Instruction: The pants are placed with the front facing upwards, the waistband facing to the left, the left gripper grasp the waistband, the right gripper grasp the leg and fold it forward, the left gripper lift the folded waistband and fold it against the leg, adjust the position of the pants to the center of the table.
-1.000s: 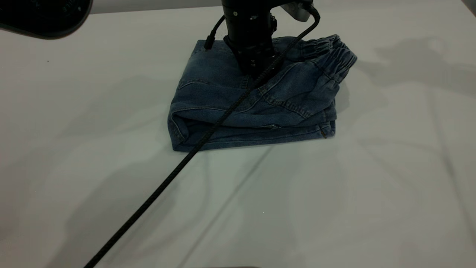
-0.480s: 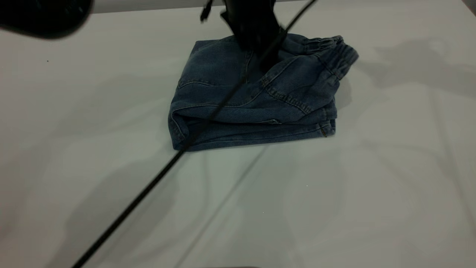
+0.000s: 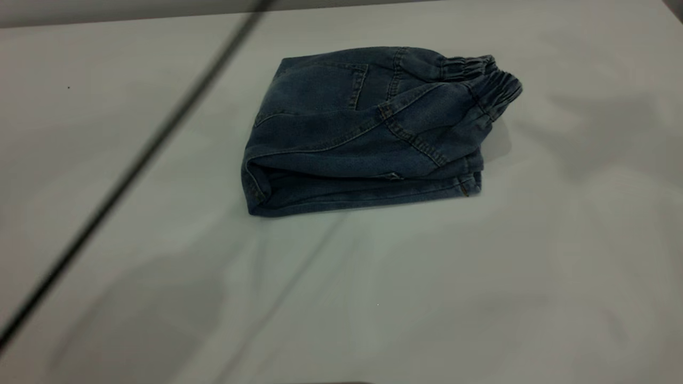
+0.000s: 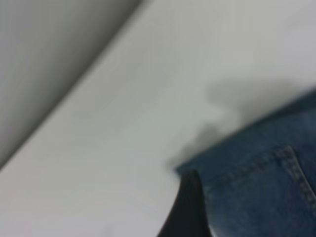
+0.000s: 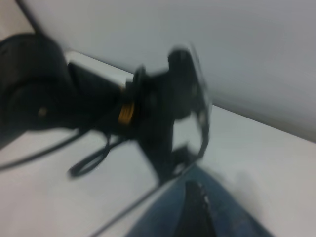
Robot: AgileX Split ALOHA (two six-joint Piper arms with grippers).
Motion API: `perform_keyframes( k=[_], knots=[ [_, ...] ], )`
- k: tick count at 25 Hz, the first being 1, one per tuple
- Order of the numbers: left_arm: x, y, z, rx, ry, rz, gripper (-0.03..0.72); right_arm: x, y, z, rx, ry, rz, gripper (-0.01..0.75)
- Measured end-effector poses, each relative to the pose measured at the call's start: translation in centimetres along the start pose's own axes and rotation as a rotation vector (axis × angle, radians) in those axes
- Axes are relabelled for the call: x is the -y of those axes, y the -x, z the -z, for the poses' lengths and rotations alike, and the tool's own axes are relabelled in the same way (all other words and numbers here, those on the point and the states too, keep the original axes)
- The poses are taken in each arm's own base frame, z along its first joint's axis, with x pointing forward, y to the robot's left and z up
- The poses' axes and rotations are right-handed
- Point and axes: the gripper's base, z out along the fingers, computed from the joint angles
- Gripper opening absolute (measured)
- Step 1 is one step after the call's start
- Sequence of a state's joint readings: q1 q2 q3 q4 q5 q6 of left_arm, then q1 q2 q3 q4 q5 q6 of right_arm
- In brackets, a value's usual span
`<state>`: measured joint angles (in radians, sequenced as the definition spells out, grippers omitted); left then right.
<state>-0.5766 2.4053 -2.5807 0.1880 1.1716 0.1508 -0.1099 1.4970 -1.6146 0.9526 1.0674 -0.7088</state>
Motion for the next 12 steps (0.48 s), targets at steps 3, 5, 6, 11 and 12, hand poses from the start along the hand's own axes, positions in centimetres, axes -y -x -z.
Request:
perform_keyframes(
  k=[3,5,6,11,12],
  knots=[
    [-1.5,1.3,5.4,0.095,0.038,0.083,0.583,-3.3,0.3,3.0,0.004,0.027,-0.02,0.477],
    [-2.3,1.8,9.4,0.158,0.049,0.111,0.583,-5.5,0.1,5.1,-0.001,0.036,-0.017,0.477],
    [-2.7,1.9,11.5,0.185,0.052,0.124,0.583,-6.4,0.0,6.0,-0.004,0.036,-0.019,0.477],
    [-3.2,0.1,19.8,0.243,-0.006,0.185,0.583,-10.4,-0.9,10.3,0.009,-0.033,-0.016,0.477],
    [-3.2,-0.6,21.6,0.255,-0.018,0.193,0.583,-11.0,-1.1,11.1,0.017,-0.057,-0.018,0.477]
  ],
)
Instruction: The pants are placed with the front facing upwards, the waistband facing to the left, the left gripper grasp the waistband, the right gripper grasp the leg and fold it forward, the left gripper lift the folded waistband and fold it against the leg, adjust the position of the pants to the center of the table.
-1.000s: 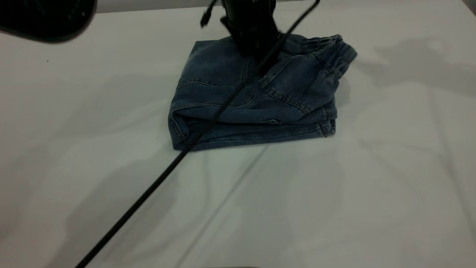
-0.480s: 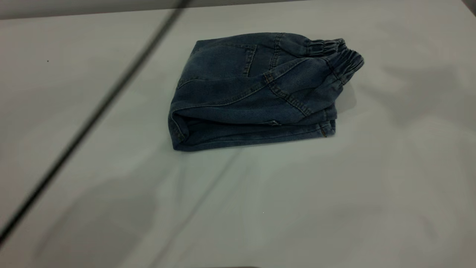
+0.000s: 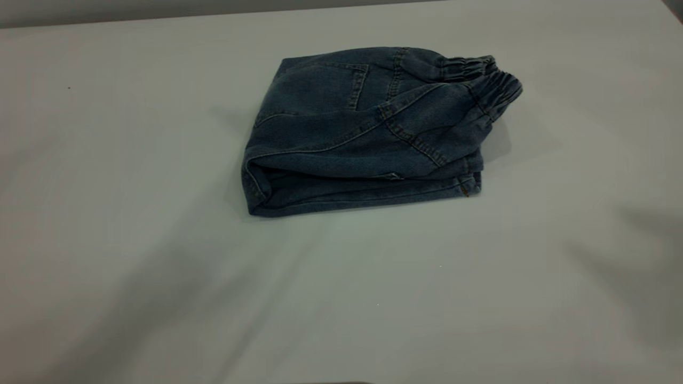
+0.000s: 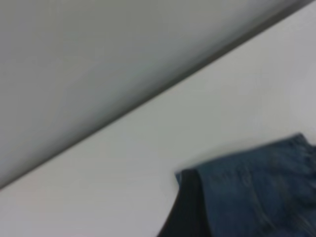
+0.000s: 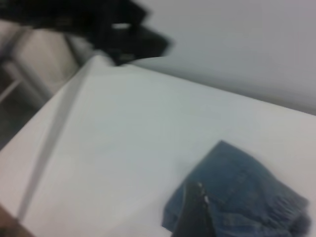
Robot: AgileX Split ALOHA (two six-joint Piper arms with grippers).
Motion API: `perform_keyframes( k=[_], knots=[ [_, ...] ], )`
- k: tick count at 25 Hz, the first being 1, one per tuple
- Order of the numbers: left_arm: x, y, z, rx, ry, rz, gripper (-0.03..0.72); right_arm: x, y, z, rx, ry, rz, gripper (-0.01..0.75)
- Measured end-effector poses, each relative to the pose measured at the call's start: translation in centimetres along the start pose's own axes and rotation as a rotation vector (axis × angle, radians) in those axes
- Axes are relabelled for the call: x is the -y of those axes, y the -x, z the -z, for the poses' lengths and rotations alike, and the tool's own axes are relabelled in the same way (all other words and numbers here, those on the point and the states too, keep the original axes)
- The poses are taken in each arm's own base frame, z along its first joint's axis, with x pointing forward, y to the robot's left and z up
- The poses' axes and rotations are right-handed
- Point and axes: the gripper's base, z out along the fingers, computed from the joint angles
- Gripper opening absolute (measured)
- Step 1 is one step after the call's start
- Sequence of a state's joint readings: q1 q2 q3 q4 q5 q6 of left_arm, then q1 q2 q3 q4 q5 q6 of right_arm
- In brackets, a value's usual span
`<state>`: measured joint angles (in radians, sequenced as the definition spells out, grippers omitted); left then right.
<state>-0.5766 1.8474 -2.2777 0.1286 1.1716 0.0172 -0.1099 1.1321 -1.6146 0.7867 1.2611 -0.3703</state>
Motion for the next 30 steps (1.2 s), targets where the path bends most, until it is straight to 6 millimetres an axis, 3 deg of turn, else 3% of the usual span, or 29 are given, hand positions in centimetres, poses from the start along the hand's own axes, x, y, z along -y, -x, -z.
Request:
perform_keyframes(
  k=[4,9,14,18,22,26,30],
  knots=[
    [-0.4,-2.7,5.9,-0.017,-0.019,0.008,0.583,-2.2,-1.0,3.1,0.045,-0.077,0.012,0.477],
    [-0.7,-8.4,11.8,-0.057,-0.021,0.004,0.583,-4.7,-3.9,6.0,0.086,-0.115,0.011,0.477],
    [-0.9,-15.0,17.8,-0.024,-0.028,0.011,0.583,-5.9,-9.5,7.0,0.065,-0.134,0.0,0.477],
    [-0.8,-20.2,21.0,0.013,-0.039,0.018,0.582,-5.7,-14.8,6.9,0.018,-0.174,-0.016,0.477],
    [-0.7,-24.7,22.5,0.042,-0.037,0.02,0.582,-4.9,-19.7,6.3,-0.026,-0.231,-0.019,0.477],
    [-0.4,-28.4,22.6,0.043,-0.037,0.02,0.582,-3.8,-24.0,6.0,-0.06,-0.328,0.003,0.477],
    [-0.1,-31.5,21.9,0.025,-0.04,0.019,0.582,-2.5,-26.8,5.3,-0.076,-0.401,0.013,0.477]
  ],
)
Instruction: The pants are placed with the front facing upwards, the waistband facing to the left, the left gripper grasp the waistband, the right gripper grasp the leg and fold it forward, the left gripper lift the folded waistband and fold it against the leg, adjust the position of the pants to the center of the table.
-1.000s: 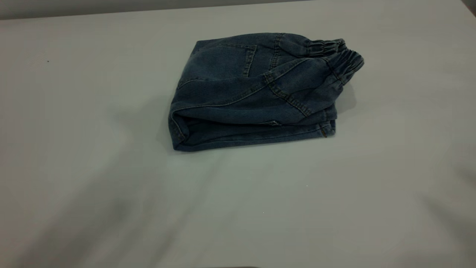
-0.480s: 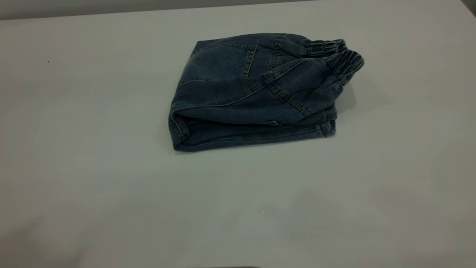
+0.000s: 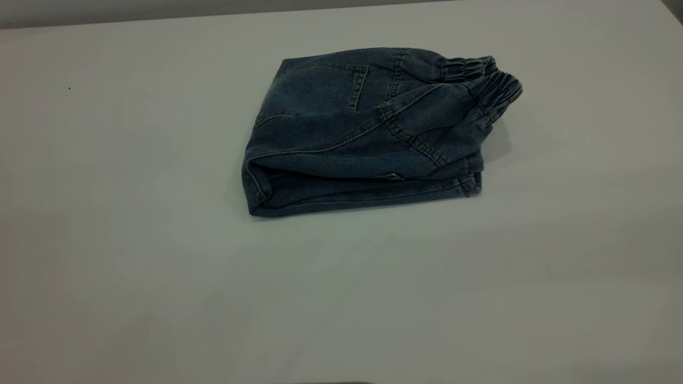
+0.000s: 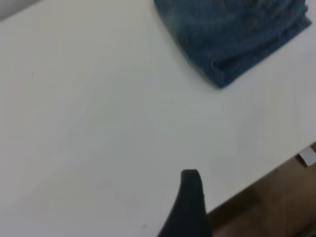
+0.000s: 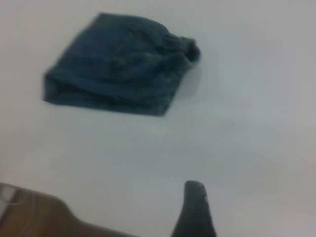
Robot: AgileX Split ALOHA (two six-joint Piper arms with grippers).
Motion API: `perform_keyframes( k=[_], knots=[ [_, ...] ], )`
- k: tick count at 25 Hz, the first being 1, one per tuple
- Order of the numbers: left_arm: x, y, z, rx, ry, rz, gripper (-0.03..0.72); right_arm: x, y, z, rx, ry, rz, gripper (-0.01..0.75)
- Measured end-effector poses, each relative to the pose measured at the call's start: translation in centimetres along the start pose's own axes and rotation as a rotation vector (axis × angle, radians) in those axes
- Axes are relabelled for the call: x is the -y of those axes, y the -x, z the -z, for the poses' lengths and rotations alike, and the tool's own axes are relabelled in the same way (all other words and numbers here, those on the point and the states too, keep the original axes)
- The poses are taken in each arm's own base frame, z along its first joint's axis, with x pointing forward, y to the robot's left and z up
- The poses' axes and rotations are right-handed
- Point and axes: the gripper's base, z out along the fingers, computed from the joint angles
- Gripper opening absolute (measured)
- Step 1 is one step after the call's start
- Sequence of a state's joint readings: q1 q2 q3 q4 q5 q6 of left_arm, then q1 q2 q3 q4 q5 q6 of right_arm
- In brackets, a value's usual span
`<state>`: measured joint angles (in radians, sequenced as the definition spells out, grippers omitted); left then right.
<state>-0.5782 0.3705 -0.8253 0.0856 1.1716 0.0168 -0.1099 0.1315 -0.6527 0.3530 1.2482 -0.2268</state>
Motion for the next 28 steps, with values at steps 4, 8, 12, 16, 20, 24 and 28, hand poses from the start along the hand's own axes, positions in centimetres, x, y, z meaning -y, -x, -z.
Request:
perform_keyframes(
  k=[4,8,12,16,20,24,28],
  knots=[
    [0.2,-2.6,-1.0,-0.028,-0.004,-0.002,0.582,0.8,-1.8,-1.9,-0.017,-0.04,-0.007,0.477],
    [0.5,-4.8,-2.4,-0.075,-0.007,0.001,0.582,1.4,-3.0,-3.0,-0.031,-0.067,-0.007,0.477],
    [0.7,-6.6,-3.8,-0.13,-0.009,0.05,0.582,1.4,-3.2,-2.9,-0.009,-0.074,-0.001,0.477],
    [0.8,-6.9,-4.1,-0.141,-0.016,0.071,0.582,1.3,-3.2,-2.9,-0.007,-0.074,-0.004,0.477],
    [1.0,-7.1,-4.5,-0.14,-0.032,0.081,0.582,1.3,-3.2,-2.9,-0.006,-0.074,-0.007,0.477],
    [1.3,-7.2,-4.9,-0.136,-0.058,0.076,0.582,1.3,-3.2,-2.9,-0.006,-0.074,-0.007,0.477],
    [1.3,-7.2,-4.9,-0.131,-0.061,0.07,0.582,1.4,-3.2,-2.9,-0.006,-0.075,-0.007,0.477]
  ],
)
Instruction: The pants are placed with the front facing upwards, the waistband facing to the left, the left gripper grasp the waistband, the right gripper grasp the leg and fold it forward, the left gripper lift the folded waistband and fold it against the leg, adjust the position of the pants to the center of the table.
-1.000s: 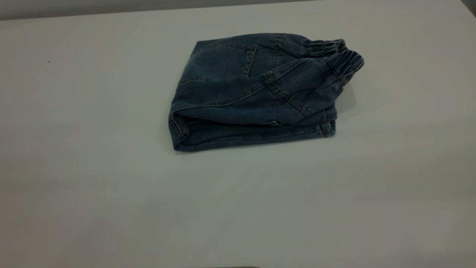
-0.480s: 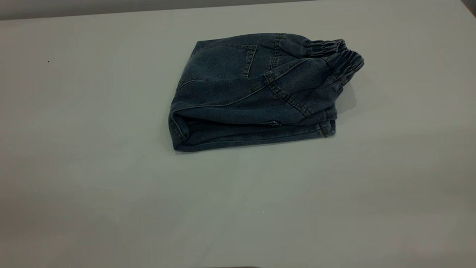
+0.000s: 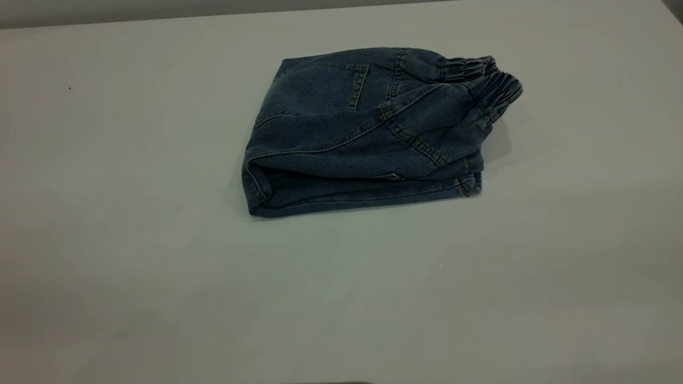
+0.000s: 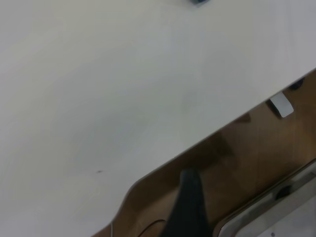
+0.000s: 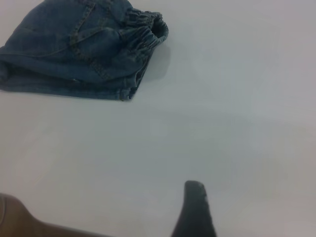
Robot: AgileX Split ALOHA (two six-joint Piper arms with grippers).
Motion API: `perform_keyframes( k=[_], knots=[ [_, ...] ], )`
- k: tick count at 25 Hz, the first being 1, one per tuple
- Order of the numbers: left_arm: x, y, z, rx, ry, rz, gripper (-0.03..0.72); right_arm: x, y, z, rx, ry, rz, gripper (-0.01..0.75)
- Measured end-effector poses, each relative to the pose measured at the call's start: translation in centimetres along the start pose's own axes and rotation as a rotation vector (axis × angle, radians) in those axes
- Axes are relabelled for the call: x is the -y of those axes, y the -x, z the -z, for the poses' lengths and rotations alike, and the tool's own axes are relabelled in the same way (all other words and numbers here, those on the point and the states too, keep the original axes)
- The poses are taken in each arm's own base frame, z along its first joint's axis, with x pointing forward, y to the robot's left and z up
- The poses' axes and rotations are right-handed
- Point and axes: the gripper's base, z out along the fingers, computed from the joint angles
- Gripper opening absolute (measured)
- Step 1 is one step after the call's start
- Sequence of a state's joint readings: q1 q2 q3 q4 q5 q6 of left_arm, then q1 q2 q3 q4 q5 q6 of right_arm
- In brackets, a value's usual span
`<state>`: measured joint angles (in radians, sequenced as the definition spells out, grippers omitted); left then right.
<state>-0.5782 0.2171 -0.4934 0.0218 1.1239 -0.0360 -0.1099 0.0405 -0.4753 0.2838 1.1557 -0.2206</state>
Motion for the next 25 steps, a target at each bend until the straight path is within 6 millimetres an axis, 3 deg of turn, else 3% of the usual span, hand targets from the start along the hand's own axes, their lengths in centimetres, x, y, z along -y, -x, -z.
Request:
perform_keyframes(
  k=[11,19,25],
  knots=[
    [0.0,-0.1,0.1,0.014,0.009,0.007,0.582,0.0,0.0,0.0,0.0,0.0,0.0,0.477],
    [-0.5,-0.9,1.2,0.1,0.314,0.272,0.582,0.0,0.0,0.0,0.004,0.0,0.001,0.477],
    [0.3,-2.0,2.4,0.214,0.412,0.32,0.582,-0.2,-0.4,0.6,0.049,0.0,0.011,0.477]
  ],
)
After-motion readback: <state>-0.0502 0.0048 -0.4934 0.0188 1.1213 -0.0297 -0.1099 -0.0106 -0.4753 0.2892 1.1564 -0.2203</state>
